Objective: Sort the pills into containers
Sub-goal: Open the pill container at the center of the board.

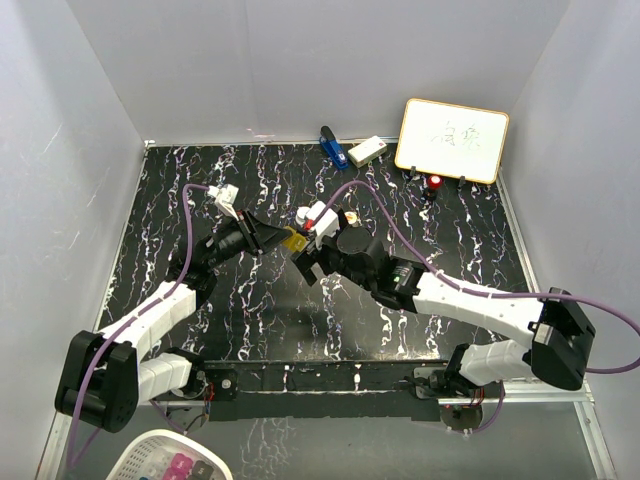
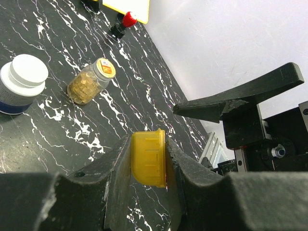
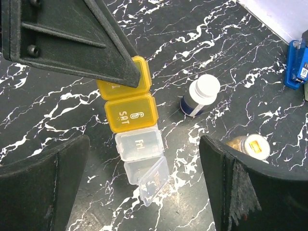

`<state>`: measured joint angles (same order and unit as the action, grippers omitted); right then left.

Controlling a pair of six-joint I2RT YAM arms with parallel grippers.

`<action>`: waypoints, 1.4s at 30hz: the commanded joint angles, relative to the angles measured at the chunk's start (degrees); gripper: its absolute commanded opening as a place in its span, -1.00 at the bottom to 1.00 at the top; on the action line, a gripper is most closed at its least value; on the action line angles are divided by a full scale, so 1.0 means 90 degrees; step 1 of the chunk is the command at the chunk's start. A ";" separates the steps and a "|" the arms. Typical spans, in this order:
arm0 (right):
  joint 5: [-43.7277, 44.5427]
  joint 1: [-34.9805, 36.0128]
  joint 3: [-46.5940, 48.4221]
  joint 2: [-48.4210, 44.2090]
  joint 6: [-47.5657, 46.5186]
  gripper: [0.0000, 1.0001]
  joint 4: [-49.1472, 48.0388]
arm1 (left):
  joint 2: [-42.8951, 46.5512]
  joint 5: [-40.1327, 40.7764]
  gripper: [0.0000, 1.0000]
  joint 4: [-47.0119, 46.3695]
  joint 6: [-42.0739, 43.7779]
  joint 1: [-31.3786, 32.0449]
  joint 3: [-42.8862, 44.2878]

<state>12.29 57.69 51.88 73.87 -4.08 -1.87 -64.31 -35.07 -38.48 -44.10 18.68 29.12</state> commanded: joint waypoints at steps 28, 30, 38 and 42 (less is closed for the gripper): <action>-0.0051 -0.0014 0.0340 0.0220 -0.0234 0.29 -0.0040 | 0.0207 -0.0359 -1.00 -0.0015 -0.0095 0.0044 0.0235; -0.0019 -0.0014 0.0359 0.0227 -0.0238 0.22 -0.0060 | 0.0188 -0.0366 -1.00 -0.0039 -0.0109 0.0044 0.0238; 0.0016 -0.0016 0.0386 0.0284 -0.0252 -0.37 -0.0059 | 0.0186 -0.0388 -1.00 -0.0049 -0.0106 0.0044 0.0230; -0.0126 -0.0014 0.0410 0.0136 -0.0250 -0.56 0.0015 | 0.0203 -0.0430 -1.00 -0.0061 -0.0091 0.0044 0.0220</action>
<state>11.57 57.76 52.36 76.38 -6.02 -0.14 -63.92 -36.84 -38.33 -44.56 18.87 29.30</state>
